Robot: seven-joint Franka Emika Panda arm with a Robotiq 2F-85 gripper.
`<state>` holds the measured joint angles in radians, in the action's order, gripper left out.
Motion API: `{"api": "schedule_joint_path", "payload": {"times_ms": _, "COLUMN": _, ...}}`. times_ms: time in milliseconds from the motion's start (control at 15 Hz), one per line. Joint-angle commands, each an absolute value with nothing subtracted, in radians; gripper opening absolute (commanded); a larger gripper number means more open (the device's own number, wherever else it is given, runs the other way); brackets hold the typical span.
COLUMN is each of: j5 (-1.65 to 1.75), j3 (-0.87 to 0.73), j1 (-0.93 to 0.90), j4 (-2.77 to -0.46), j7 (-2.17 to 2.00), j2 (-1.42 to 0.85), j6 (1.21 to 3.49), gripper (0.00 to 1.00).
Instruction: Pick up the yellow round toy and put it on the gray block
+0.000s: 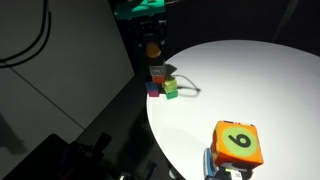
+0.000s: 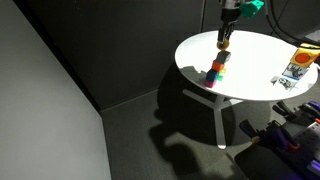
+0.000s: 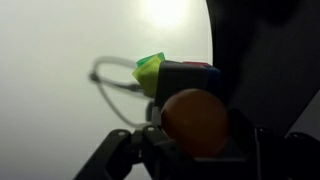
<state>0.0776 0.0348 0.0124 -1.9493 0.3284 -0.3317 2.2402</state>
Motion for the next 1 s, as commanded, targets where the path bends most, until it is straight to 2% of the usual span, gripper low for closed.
{"api": "schedule_joint_path", "payload": {"times_ms": 0, "j5": 0.086, "j3": 0.037, "j1": 0.016, "j4": -1.919, "j7": 0.330, "j2": -0.348, "j6": 2.217, "gripper": 0.42}}
{"api": "schedule_joint_path", "payload": {"times_ms": 933, "j5": 0.092, "j3": 0.024, "j1": 0.021, "j4": -1.946, "j7": 0.322, "j2": -0.329, "j6": 2.218, "gripper": 0.42}}
